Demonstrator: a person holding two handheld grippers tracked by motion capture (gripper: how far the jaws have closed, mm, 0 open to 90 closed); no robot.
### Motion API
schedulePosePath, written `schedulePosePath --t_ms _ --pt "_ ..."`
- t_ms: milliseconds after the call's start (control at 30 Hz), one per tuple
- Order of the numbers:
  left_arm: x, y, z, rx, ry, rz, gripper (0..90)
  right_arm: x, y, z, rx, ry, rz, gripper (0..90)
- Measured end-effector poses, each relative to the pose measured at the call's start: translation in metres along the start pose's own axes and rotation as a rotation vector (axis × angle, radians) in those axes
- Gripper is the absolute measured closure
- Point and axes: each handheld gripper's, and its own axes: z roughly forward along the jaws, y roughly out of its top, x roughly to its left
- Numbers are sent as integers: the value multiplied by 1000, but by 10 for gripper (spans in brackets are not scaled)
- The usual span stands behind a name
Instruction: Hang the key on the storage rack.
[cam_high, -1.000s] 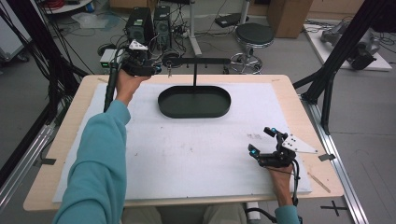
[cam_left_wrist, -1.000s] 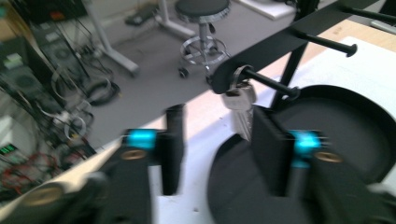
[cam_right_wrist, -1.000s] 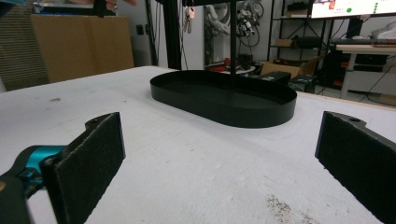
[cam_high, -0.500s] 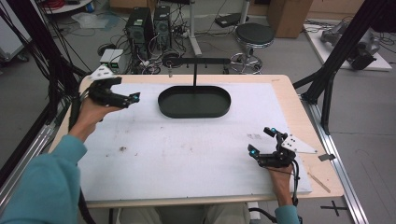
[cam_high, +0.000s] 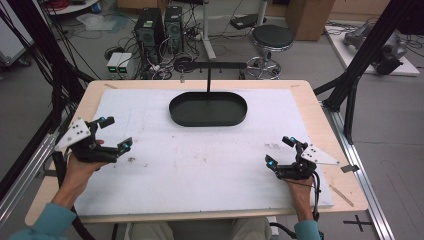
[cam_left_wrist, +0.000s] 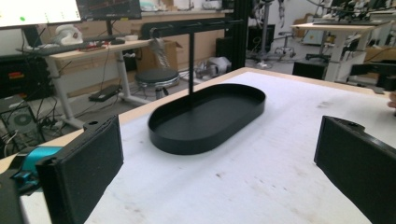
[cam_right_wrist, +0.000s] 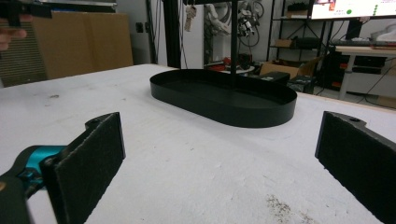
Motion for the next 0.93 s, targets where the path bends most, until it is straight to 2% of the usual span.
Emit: schedulePosePath --t_ms 133,200,267,467,533,600,667,733,933 --pt "-12 -17 -7 -53 2 3 17 0 0 0 1 2 16 6" --pt "-17 -27 -11 -75 7 6 17 0 0 0 3 -1 12 6" --pt "-21 -36 -14 -90 6 -7 17 0 0 0 0 -3 4 6" --pt "-26 -59 -23 -127 35 -39 17 1 0 0 1 -2 1 6" --pt "-26 -65 -25 -133 46 -38 17 1 0 0 2 -3 1 6" --pt "-26 -71 -25 -116 51 -42 17 1 0 0 2 -2 2 6" --pt "-26 -73 -27 -132 59 -49 17 1 0 0 1 -3 0 6" --pt "-25 -73 -26 -122 56 -55 17 2 0 0 -1 -4 0 6" --pt "-27 -73 -25 -115 62 -38 17 1 0 0 0 -2 3 6"
